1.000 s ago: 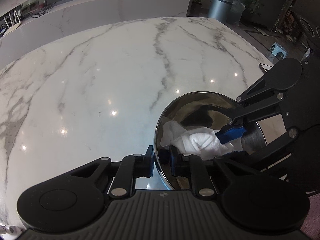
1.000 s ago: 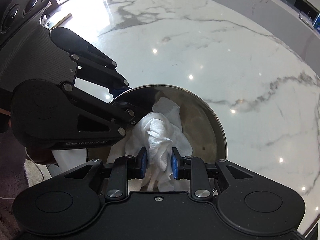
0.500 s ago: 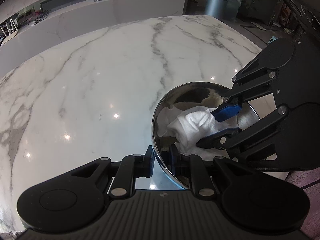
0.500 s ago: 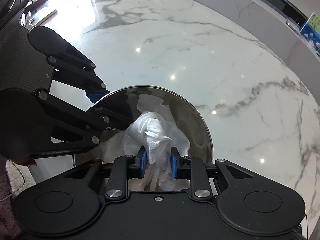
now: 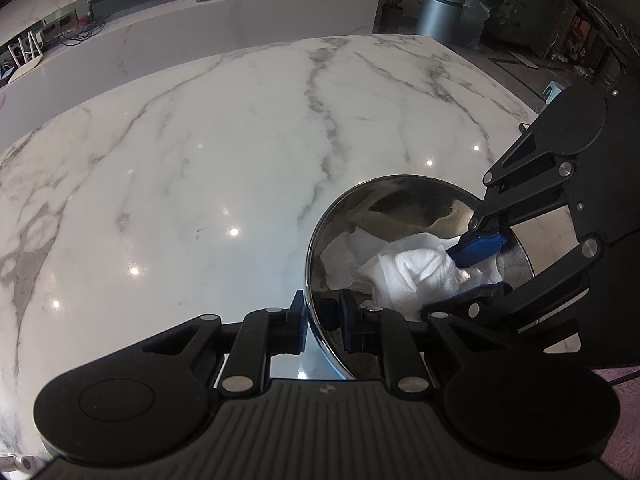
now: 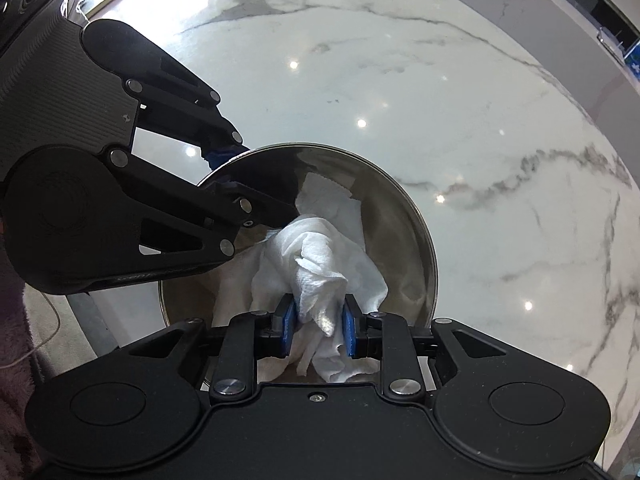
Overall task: Clean bowl
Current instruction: 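Wipe the bowl bottom with the right-held cloth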
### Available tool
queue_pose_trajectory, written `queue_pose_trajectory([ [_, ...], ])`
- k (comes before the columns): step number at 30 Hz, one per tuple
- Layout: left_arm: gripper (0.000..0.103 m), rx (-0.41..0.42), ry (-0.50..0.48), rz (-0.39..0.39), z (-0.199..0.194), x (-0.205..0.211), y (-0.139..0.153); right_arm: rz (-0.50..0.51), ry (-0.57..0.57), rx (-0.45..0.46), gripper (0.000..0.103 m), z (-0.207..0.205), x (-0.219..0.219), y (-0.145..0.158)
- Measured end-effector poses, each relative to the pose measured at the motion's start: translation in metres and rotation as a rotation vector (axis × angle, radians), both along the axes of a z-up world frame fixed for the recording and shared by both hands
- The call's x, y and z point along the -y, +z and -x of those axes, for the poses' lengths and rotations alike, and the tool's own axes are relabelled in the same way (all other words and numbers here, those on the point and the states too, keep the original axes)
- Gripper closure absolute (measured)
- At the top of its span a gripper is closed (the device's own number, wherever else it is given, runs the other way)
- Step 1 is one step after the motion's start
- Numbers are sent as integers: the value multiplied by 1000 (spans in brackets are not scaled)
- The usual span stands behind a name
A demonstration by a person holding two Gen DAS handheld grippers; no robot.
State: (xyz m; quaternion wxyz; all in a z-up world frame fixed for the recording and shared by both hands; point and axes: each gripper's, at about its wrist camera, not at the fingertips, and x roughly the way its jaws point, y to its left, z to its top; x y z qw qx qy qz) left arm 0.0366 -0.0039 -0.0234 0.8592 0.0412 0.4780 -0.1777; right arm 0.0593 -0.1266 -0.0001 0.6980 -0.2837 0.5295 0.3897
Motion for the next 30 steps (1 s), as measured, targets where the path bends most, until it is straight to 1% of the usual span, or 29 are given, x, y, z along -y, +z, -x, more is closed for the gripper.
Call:
queue_pose_trajectory([
  [3, 89, 1, -6, 1, 0, -1, 0, -30, 17, 5, 80, 3, -1, -1],
  [9, 89, 3, -19, 0, 0, -3, 1, -53, 38, 35, 80, 3, -5, -2],
  [13, 89, 6, -22, 5, 1, -4, 1, -62, -4, 66, 82, -1, -4, -2],
  [16, 89, 6, -26, 7, 1, -4, 0, -51, -32, 106, 83, 0, -4, -1],
  [22, 88, -4, -10, 22, -1, -4, 0, -41, -119, 132, 83, -6, 2, 2],
  [27, 88, -4, -10, 15, -2, -2, -1, -52, -138, 171, 83, 1, 16, 17],
  [30, 88, -1, -13, 9, -2, -1, -1, -61, -133, 184, 83, -2, 8, 19],
])
